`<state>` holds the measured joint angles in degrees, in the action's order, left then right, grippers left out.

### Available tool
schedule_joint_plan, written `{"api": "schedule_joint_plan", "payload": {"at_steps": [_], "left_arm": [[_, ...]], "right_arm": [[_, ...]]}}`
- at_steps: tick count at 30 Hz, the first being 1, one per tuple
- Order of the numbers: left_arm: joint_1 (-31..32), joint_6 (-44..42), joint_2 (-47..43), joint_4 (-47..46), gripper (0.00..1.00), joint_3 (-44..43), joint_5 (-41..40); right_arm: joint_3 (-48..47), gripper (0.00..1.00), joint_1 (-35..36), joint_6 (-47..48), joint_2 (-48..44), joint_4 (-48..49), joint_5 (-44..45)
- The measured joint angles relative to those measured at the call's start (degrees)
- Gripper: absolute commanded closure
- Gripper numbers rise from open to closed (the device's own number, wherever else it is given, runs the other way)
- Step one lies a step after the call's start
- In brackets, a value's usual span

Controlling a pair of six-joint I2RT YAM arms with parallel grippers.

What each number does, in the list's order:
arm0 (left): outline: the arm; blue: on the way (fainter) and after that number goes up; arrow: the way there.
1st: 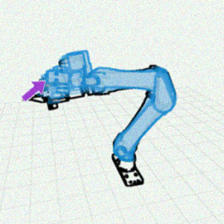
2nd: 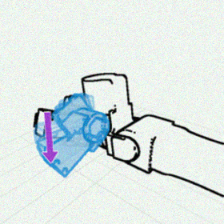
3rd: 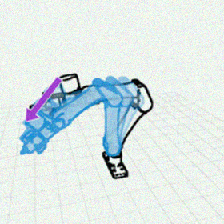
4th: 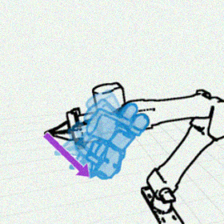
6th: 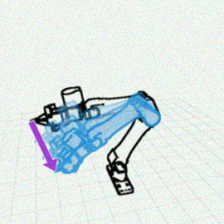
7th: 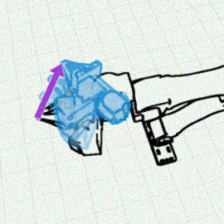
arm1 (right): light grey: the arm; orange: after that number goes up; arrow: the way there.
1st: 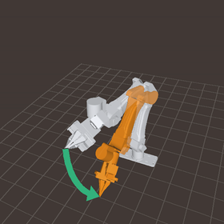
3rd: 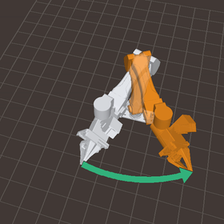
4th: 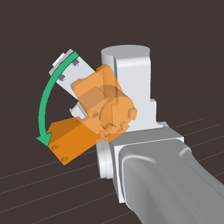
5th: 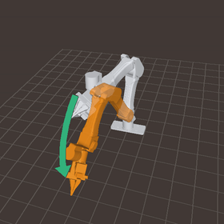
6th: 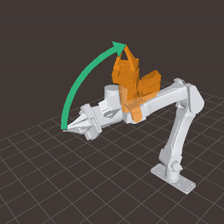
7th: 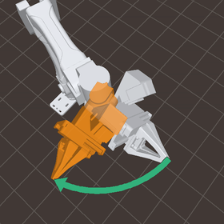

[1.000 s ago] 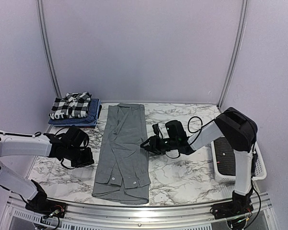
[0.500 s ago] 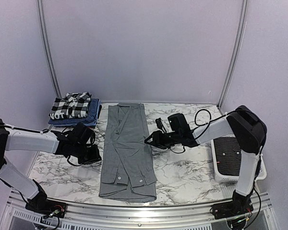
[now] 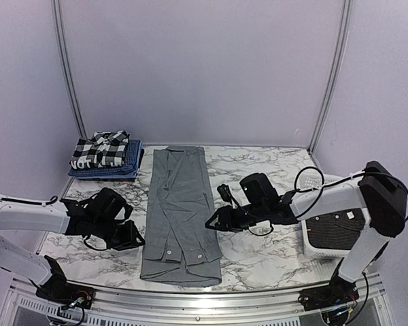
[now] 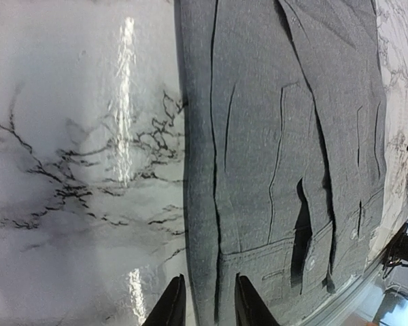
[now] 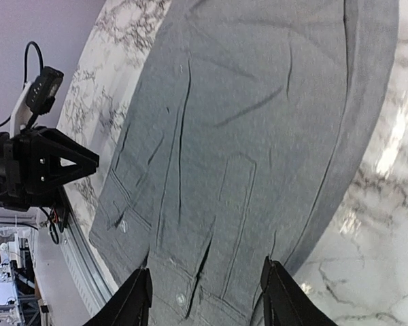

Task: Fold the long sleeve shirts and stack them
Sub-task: Move the rectangle-folded shirt to the center of the board, then pick up the rectangle-folded shirt from the center of the board.

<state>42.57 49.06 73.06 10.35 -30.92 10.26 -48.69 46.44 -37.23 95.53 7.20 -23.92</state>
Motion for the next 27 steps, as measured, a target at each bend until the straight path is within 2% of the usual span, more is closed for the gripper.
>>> {"api": "schedule_joint_plan", "payload": {"at_steps": [14,27], "left_arm": [[1.3,2.7,-1.1,0.2,0.67,3.1,3.7],[1.3,3.1,-0.4,-1.6,0.67,4.2,6.5]], "right_arm": [[11.7,0.50,3.1,-4.2,-7.3,-2.4,-1.2],[14.5,0.56,6.1,-9.4,-8.4,-2.2,-2.5]]}}
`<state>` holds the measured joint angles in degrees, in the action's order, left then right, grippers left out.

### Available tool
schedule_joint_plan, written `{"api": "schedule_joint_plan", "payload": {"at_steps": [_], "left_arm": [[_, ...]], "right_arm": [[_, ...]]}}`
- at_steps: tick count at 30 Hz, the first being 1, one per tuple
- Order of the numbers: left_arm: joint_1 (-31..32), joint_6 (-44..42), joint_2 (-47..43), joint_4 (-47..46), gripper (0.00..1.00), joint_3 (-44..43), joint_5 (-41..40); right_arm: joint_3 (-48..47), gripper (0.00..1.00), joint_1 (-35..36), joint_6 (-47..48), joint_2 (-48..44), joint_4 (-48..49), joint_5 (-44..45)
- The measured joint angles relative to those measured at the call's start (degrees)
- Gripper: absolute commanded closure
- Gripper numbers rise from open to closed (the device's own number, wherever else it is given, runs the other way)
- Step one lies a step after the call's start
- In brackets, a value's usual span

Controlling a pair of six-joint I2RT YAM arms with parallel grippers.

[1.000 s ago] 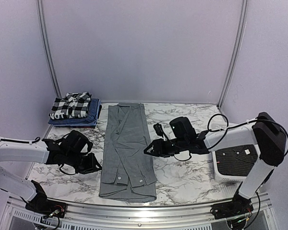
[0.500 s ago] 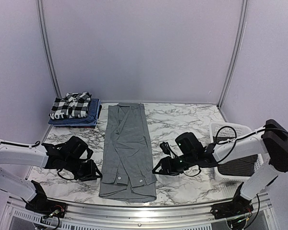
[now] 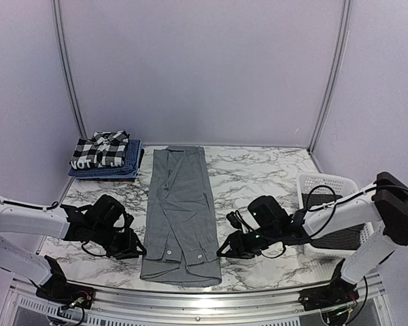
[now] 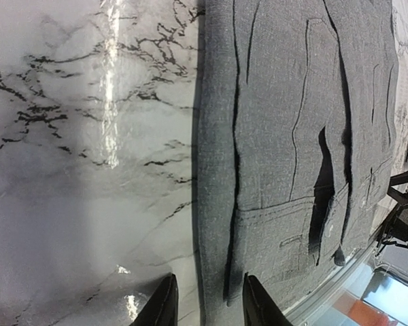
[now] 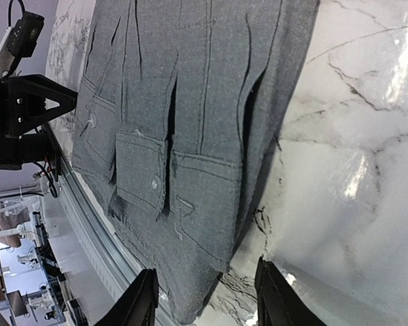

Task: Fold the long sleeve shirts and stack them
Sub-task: Pick up the rectangle-folded shirt from the center of the board.

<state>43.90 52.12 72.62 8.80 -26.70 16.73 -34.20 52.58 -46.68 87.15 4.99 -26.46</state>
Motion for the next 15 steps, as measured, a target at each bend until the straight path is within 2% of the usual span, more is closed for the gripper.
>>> {"api": "schedule_joint_plan", "payload": {"at_steps": [15], "left_arm": [[1.7,0.6,2.1,-4.1,0.71,0.2,0.8]], "right_arm": [[-0.3,0.62,0.0,-1.7,3.9,2.8,-1.1]]}}
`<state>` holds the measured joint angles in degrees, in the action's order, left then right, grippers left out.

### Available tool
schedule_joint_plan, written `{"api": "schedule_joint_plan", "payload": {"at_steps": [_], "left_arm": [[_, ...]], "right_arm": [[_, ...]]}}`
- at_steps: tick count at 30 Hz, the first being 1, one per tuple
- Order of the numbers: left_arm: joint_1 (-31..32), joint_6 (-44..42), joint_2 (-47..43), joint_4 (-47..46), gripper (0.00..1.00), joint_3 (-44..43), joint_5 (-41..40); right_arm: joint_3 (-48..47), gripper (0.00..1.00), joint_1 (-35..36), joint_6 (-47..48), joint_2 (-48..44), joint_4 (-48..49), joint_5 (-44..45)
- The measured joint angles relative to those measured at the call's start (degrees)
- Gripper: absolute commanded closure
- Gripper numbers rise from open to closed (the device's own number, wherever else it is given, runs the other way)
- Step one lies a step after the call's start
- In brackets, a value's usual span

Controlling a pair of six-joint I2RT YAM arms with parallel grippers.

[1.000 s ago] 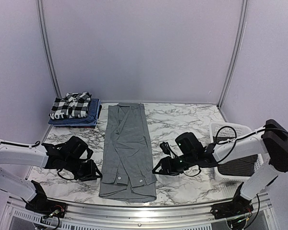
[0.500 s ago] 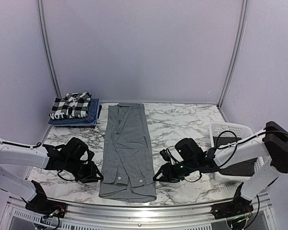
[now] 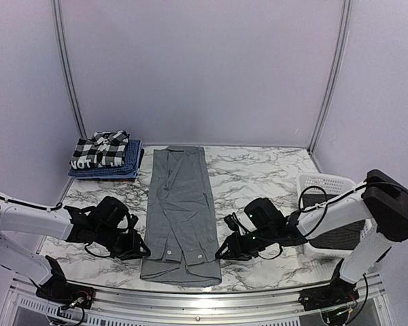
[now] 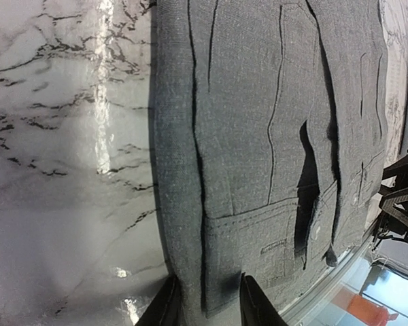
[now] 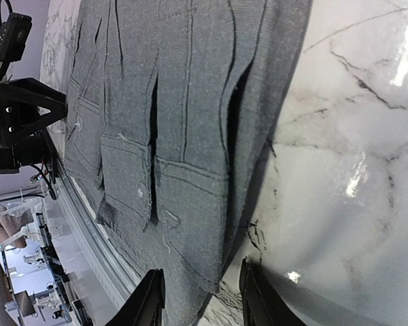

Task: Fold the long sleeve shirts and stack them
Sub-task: Pick up the rectangle-folded shirt from the center of the board.

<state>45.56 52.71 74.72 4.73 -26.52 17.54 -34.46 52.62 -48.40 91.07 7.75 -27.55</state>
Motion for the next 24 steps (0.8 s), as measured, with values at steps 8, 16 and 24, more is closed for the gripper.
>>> {"api": "schedule_joint_plan", "payload": {"at_steps": [8,16,24], "left_arm": [[1.0,1.2,1.0,-1.6,0.75,0.0,0.1],[1.2,3.0,1.3,-2.0,0.78,0.0,0.9],[1.3,5.6,1.3,-3.4,0.95,1.2,2.5]], "right_arm": [[-1.1,0.66,0.0,0.0,2.4,2.1,-1.7],[-1.1,0.73,0.3,-0.2,3.2,3.0,-2.4],[-1.1,0.91,0.8,-0.9,3.3,3.1,-2.4]]}}
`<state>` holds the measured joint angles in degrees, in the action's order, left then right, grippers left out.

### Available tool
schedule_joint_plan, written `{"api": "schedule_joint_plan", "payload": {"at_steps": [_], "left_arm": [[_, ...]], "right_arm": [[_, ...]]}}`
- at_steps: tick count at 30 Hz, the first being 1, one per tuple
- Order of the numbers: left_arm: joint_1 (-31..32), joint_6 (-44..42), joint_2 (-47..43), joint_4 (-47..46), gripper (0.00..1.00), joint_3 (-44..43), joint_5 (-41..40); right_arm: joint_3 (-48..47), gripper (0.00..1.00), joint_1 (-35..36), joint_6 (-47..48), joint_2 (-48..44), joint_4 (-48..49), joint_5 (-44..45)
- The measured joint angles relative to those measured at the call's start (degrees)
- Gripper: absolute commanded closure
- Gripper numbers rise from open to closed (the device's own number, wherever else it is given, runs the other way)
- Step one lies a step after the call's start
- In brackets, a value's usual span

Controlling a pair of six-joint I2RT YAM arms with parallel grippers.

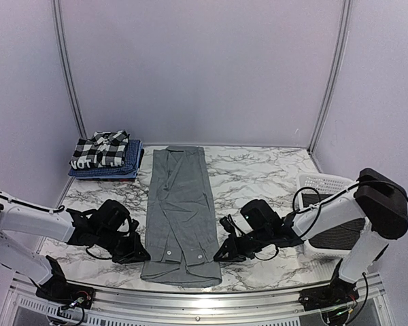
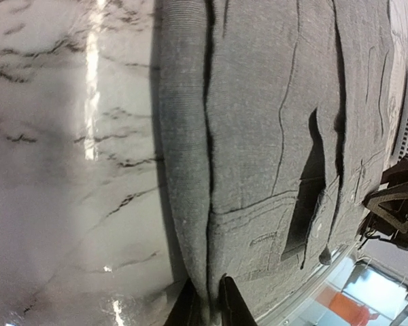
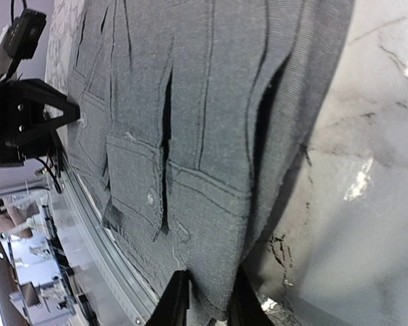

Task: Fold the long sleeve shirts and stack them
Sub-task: Pick up the rectangle-folded shirt from the center of the board, then fold the rectangle-folded shirt at the center of the board.

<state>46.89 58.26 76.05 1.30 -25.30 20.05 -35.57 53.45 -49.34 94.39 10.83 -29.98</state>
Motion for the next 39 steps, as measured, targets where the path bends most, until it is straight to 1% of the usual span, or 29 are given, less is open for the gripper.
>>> {"api": "schedule_joint_plan", "payload": {"at_steps": [2,3,14,17,21,24,28,31,35,39], "left_arm": [[0.0,0.7,0.0,-0.1,1.00,0.2,0.2],[0.0,1.0,-0.1,-0.2,1.00,0.2,0.2],[-0.8,2.6,-4.3,-0.1,1.00,-0.8,0.4],[-2.6,2.7,-5.8,-0.2,1.00,-2.6,0.5],[-5.9,2.2,-5.5,-0.2,1.00,-5.9,1.0],[-9.0,1.8,-3.4,-0.2,1.00,-9.1,2.0],[-12.7,1.1,1.0,-0.9,1.00,-13.6,3.6],[-15.7,0.9,5.3,-2.0,1.00,-17.2,5.1],[-19.6,1.3,10.5,-5.2,1.00,-19.7,7.1],[-23.0,1.8,18.4,-8.8,1.00,-23.6,8.2]], "right_arm": [[-0.2,0.96,0.0,0.0,0.0,-0.2,0.0],[-0.4,1.00,0.0,0.1,0.0,-0.3,0.0],[-6.1,1.00,-0.3,1.3,-0.2,-3.0,0.7],[-7.9,1.00,-1.0,1.9,-0.5,-4.4,0.9],[-11.6,1.00,-3.5,3.6,-0.5,-6.1,0.9],[-15.1,1.00,-5.9,4.8,-0.2,-7.0,0.9],[-21.2,1.00,-9.5,6.3,3.3,-7.0,0.7],[-25.9,1.00,-12.0,6.8,7.5,-6.9,0.2],[-31.0,1.00,-15.3,6.8,13.4,-5.7,-0.8],[-36.7,1.00,-18.5,5.8,20.5,-3.6,-1.4]]}}
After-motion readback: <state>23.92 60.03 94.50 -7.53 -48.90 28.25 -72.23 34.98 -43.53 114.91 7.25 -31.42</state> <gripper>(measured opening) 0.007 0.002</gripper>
